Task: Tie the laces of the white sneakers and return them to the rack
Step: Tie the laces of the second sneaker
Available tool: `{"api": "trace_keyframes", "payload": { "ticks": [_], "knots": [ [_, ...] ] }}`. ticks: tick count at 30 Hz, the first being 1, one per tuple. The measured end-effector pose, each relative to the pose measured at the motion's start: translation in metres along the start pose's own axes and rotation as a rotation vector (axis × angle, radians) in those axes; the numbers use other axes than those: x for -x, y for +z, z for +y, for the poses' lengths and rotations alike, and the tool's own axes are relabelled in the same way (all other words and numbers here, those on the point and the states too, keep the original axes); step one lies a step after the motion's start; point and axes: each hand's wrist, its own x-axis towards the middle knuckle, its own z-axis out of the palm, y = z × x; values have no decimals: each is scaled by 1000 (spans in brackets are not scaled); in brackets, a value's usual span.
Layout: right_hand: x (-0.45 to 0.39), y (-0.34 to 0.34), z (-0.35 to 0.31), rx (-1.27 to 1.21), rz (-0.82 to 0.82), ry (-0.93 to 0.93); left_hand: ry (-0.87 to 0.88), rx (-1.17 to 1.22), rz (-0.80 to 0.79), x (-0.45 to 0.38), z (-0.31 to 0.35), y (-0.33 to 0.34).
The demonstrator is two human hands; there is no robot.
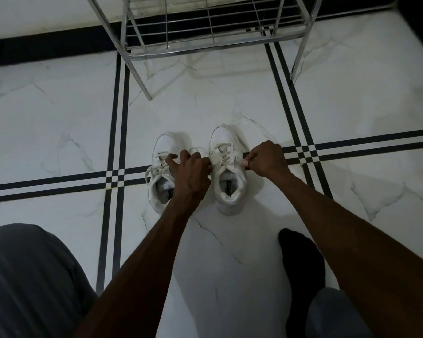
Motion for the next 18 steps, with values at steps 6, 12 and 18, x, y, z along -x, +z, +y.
{"api": "trace_keyframes", "payload": {
  "ticks": [6, 12, 18],
  "knots": [
    [2, -16, 3, 11, -118, -128, -29, 253, -81, 2, -1, -10],
    [5, -39, -7, -283, -418, -13, -134, 743, -169, -11, -10, -20],
    [2, -52, -25, -842, -447, 11, -252, 1192, -136, -18, -6, -48]
  ]
}}
